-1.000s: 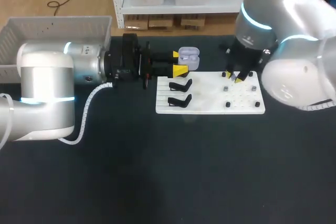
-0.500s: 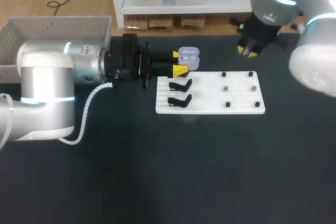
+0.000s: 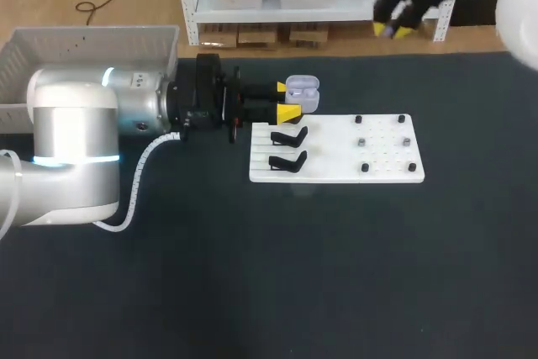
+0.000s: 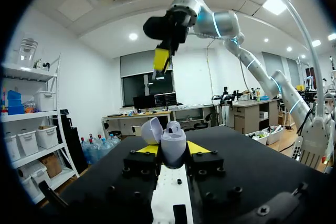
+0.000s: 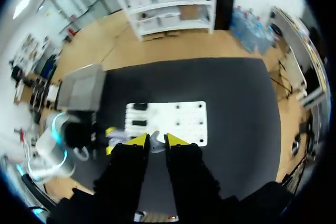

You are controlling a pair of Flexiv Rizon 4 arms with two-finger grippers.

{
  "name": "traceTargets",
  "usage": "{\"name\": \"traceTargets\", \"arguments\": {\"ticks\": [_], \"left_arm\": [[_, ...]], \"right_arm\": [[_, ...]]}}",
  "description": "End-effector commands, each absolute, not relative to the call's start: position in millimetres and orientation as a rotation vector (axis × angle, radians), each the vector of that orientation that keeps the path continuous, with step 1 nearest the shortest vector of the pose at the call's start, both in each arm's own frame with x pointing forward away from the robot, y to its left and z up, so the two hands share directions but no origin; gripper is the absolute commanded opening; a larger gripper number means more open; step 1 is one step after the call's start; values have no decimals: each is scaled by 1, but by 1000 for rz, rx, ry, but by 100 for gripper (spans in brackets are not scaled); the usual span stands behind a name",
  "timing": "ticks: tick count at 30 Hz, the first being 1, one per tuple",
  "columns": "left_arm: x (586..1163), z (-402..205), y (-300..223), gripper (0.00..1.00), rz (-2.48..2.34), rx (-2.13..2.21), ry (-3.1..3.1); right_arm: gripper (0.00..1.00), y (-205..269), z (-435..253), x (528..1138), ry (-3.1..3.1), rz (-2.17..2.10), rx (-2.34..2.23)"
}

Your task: Pick up each earbud case from the left stands, insert the matching earbuds, close the lid, and place the case in the box.

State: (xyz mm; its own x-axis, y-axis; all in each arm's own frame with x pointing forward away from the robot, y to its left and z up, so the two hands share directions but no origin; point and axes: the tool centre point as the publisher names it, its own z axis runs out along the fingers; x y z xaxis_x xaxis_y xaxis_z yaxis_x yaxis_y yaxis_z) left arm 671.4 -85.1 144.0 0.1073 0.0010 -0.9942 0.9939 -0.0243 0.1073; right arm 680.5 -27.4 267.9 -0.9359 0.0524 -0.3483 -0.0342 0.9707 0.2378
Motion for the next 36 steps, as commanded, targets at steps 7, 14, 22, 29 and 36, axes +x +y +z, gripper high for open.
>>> {"name": "traceTargets", "arguments": {"ticks": [7, 14, 22, 29, 36], "left_arm": [[670, 144, -85, 0, -1141, 1274, 1121], [670, 144, -85, 0, -1141, 1274, 1121], [670, 144, -85, 0, -1141, 1274, 1121], [670, 144, -85, 0, -1141, 1274, 1121], [670, 144, -85, 0, -1141, 1274, 1121]], "right_arm": [[0, 19, 293, 646, 2726, 357, -437], [0, 43, 293, 631, 2665, 348, -656], [0, 43, 293, 631, 2665, 348, -656], [0, 43, 293, 631, 2665, 348, -656], [0, 46, 296, 631, 2652, 347, -709]]}}
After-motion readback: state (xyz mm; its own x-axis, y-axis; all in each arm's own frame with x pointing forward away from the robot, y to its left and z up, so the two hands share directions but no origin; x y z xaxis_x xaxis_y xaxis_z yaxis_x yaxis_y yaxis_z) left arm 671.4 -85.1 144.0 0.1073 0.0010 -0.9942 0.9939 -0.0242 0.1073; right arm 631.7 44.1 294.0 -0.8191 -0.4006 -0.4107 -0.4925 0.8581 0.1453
